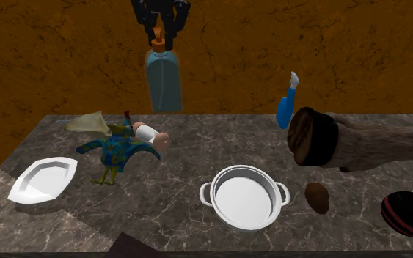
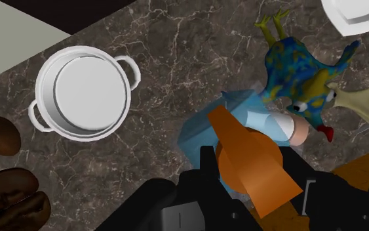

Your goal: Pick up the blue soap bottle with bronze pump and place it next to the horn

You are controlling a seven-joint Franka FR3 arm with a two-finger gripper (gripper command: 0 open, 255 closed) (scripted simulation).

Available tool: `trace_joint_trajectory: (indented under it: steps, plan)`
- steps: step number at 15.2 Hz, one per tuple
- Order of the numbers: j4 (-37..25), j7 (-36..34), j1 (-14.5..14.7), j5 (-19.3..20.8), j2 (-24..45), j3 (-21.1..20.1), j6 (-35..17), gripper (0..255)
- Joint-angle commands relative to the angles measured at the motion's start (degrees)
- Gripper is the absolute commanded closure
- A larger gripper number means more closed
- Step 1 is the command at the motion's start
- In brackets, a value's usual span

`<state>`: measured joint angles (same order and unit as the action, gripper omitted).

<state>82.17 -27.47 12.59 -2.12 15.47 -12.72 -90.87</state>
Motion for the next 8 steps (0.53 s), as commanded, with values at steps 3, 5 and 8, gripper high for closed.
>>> trace_joint_trajectory:
  steps: [3, 5, 8]
  plan:
    - [-4.2, -0.3, 0.2, 0.1, 0.7, -0.1, 3.5, 255]
    - [-6.3, -0.5, 0.3, 0.2, 1.1, -0.1, 5.2, 255]
    - [-9.7, -0.7, 0.4, 0.4, 1.8, -0.1, 7.9, 255]
